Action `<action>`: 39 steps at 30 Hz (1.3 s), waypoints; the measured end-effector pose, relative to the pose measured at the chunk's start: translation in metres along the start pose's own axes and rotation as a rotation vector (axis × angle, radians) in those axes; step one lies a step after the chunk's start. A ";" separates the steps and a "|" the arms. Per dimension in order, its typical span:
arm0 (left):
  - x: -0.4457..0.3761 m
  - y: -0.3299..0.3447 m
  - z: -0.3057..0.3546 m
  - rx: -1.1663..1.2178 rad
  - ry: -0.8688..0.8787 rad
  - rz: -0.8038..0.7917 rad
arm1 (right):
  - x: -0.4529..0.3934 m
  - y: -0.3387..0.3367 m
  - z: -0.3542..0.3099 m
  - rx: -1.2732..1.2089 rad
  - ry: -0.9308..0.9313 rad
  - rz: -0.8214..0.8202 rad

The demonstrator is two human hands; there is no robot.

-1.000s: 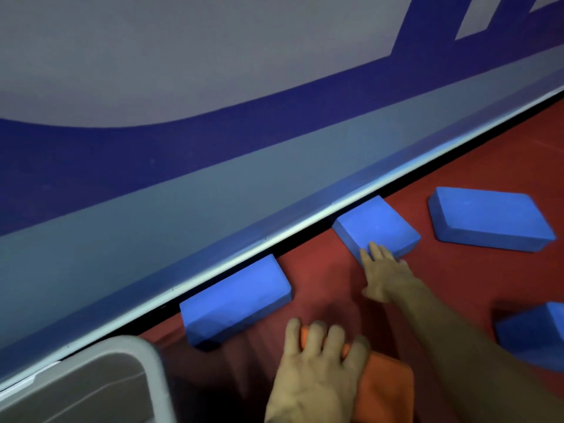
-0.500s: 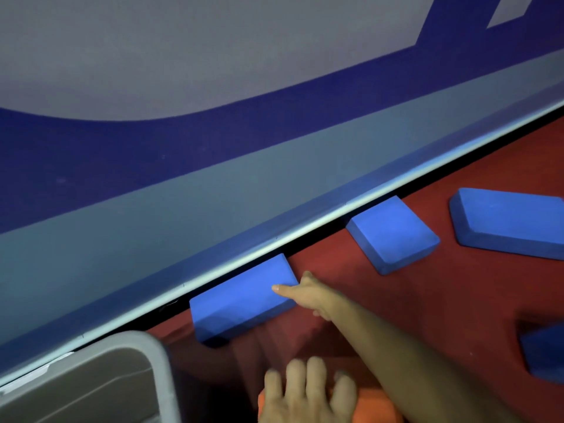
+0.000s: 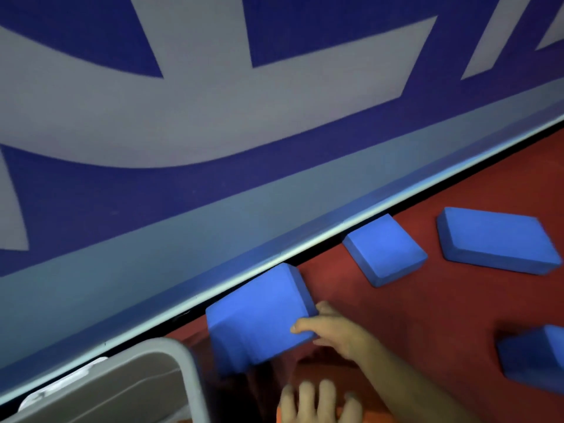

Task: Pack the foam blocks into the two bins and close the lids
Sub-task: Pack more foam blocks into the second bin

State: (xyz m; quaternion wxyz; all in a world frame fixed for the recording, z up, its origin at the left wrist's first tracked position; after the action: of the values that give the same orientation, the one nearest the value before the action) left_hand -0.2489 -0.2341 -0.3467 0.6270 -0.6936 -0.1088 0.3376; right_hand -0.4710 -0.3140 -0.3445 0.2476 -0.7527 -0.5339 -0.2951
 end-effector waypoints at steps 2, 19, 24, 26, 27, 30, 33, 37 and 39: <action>-0.078 -0.060 0.047 0.096 -0.041 -0.105 | 0.040 -0.025 -0.006 -0.047 -0.077 0.150; -0.142 -0.317 -0.013 0.051 0.106 -0.012 | 0.291 -0.045 -0.116 0.757 -0.695 0.932; -0.061 -0.425 -0.118 -0.091 -0.052 -0.034 | 0.371 0.057 -0.145 0.854 -0.842 0.825; -0.010 -0.480 -0.169 -0.178 -0.147 -0.028 | 0.409 0.115 -0.158 0.878 -0.911 0.744; 0.015 -0.505 -0.198 -0.223 -0.207 -0.032 | 0.425 0.148 -0.165 0.880 -0.951 0.692; 0.102 -0.552 -0.280 -0.303 -0.380 -0.098 | 0.463 0.257 -0.171 0.900 -1.073 0.471; 0.183 -0.557 -0.346 -0.338 -0.506 -0.137 | 0.477 0.369 -0.156 0.952 -1.168 0.241; 0.273 -0.514 -0.399 -0.335 -0.674 -0.281 | 0.472 0.489 -0.124 1.075 -1.232 0.021; 0.309 -0.488 -0.416 -0.322 -0.741 -0.374 | 0.471 0.529 -0.117 1.129 -1.290 -0.022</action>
State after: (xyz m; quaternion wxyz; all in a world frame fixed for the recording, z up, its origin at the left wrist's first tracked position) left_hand 0.3672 -0.2947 0.0051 0.4800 -0.5829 -0.5008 0.4231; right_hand 0.1311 -0.2474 0.0414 0.2305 -0.5321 -0.6444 0.4984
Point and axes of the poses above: each hand's wrist, its own x-axis away from the middle knuckle, its own y-axis out of the palm, z = x × y, the point moved 7 cm from there along -x, towards the middle knuckle, and after that the axes turned 1 degree about -y, right-handed, at the moved point
